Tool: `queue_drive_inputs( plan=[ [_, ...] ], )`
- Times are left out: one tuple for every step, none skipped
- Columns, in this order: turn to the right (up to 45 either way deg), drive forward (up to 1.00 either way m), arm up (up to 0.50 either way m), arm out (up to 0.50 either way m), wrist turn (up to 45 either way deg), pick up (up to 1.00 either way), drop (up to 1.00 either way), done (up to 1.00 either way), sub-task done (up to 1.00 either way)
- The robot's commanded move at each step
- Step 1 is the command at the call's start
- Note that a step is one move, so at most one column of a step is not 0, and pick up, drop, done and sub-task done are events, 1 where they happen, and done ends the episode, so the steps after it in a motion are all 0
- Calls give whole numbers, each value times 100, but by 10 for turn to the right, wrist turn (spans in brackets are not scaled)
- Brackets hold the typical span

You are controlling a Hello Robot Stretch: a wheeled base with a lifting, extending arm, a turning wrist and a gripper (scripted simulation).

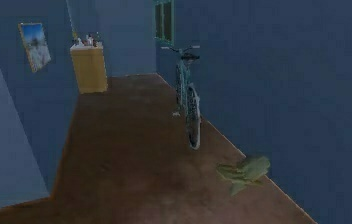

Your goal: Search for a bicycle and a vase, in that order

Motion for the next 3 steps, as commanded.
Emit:
queue_drive_inputs(
  plan=[
    [90, 0, 0, 0, 0, 0, 0, 0, 0],
    [0, 85, 0, 0, 0, 0, 0, 0, 0],
    [-90, 0, 0, 0, 0, 0, 0, 0, 0]
  ],
)
